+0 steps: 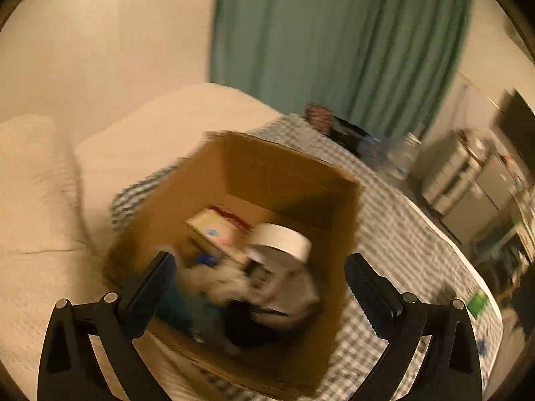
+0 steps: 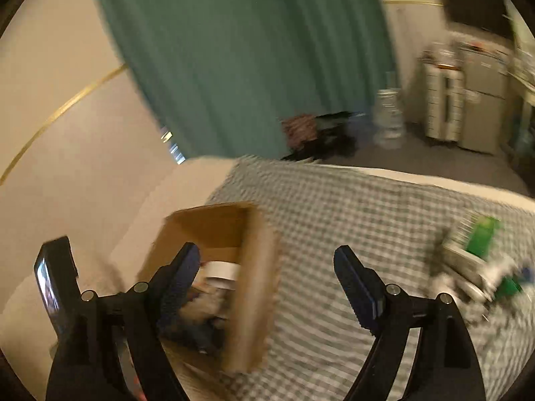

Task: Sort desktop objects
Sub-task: 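Grasp the white figurine with the left tool while the right grasps the clear toothpick jar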

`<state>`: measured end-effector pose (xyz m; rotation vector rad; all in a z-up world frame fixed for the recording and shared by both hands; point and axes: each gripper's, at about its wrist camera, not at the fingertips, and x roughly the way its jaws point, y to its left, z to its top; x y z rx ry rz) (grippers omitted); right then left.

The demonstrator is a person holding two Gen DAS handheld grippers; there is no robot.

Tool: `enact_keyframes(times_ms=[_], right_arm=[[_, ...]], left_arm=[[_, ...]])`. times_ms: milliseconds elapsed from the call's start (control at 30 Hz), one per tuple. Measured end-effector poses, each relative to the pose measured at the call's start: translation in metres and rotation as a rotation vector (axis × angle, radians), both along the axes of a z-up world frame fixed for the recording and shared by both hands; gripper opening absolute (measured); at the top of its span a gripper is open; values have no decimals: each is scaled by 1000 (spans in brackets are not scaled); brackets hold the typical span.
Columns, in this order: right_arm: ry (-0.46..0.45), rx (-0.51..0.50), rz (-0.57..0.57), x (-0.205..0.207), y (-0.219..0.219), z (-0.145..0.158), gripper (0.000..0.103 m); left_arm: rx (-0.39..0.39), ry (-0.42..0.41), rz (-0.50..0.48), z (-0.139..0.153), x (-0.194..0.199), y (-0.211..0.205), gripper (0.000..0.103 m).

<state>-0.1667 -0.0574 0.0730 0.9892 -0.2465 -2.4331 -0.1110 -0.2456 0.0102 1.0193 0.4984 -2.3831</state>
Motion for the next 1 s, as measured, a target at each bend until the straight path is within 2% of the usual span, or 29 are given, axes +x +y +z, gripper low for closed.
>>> enact_keyframes(times_ms=[133, 200, 333, 400, 467, 533, 567, 633, 733, 833, 1000], right_arm=[[-19, 31, -177, 19, 86, -32, 83], [-35, 59, -272, 31, 129, -53, 83], [-85, 111, -446, 60, 203, -108, 83], [-106, 130, -516, 80, 236, -141, 83], [-120, 93, -577, 95, 266, -171, 83], [-187, 49, -610, 89, 292, -189, 83], [-207, 25, -625, 80, 305, -192, 83], [-164, 26, -628, 68, 312, -187, 83], [-87, 54, -611, 41, 315, -181, 83], [-69, 62, -597, 7, 315, -184, 83], [-78, 40, -649, -28, 332, -192, 83]], left_arm=[[-3, 7, -141, 0, -15, 60, 103], [-11, 9, -198, -11, -24, 97, 103], [17, -22, -357, -63, -38, 176, 103], [46, -45, -478, -100, -39, 220, 103], [26, -89, -563, -127, -43, 256, 103], [-27, -153, -639, -147, -55, 291, 103], [-38, -158, -651, -151, -58, 296, 103], [-37, -143, -667, -156, -68, 306, 103], [24, -97, -623, -158, -87, 308, 103], [101, -76, -578, -163, -107, 304, 103], [135, -81, -523, -174, -136, 297, 103]])
